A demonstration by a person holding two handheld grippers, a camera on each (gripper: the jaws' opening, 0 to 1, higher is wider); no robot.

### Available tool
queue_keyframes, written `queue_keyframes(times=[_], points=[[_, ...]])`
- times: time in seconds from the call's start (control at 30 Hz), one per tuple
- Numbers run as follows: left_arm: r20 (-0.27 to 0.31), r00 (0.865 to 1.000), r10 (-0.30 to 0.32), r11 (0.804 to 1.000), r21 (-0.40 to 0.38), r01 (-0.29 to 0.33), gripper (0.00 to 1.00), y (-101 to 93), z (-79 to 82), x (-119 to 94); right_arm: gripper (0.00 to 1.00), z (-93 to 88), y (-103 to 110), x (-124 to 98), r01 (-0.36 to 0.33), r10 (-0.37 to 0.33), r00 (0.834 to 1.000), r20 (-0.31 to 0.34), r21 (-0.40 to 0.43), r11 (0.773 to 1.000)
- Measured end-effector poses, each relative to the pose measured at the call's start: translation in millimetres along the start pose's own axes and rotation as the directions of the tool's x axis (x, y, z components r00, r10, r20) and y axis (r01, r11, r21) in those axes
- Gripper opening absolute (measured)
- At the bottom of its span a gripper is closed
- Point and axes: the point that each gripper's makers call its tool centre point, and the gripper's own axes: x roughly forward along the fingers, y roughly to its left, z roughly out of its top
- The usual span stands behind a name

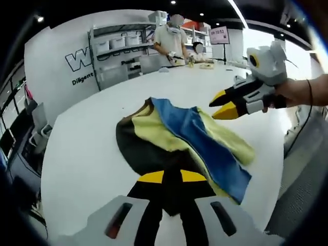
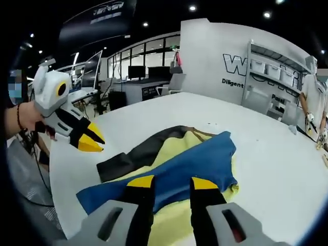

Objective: Fold the garment on the visible template until the final outline fits inside the template.

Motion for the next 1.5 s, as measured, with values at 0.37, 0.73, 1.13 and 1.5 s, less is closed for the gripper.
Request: queue_keyframes(times=[0.37, 0.73, 1.13, 1.5], points=[[-0.082, 0.992, -0.092, 0.99, 0.1, 0.1, 0.18, -17.6, -19.7, 4.1, 0.2, -12.5, 45.9, -5.5, -0.099, 0.098, 0.995, -0.025, -0.006, 0.995], [-0.167, 0.978, -0.126, 0.965, 0.208, 0.16, 0.25, -28.3, -39.4, 15.1, 0.21, -23.3, 74.5, -5.6, -0.161, 0.159, 0.986, -0.053, -0.029, 0.987], [-0.136, 0.973, -0.184, 0.96, 0.189, 0.208, 0.02, -41.0, -39.6, 27.8, 0.22, -32.3, 92.1, -6.4, -0.199, 0.196, 0.977, -0.079, -0.036, 0.979], [-0.102, 0.985, -0.139, 0.965, 0.208, 0.157, 0.01, -30.9, -30.1, 18.3, 0.21, -33.4, 102.9, -5.8, -0.232, 0.228, 0.97, -0.084, -0.039, 0.972]])
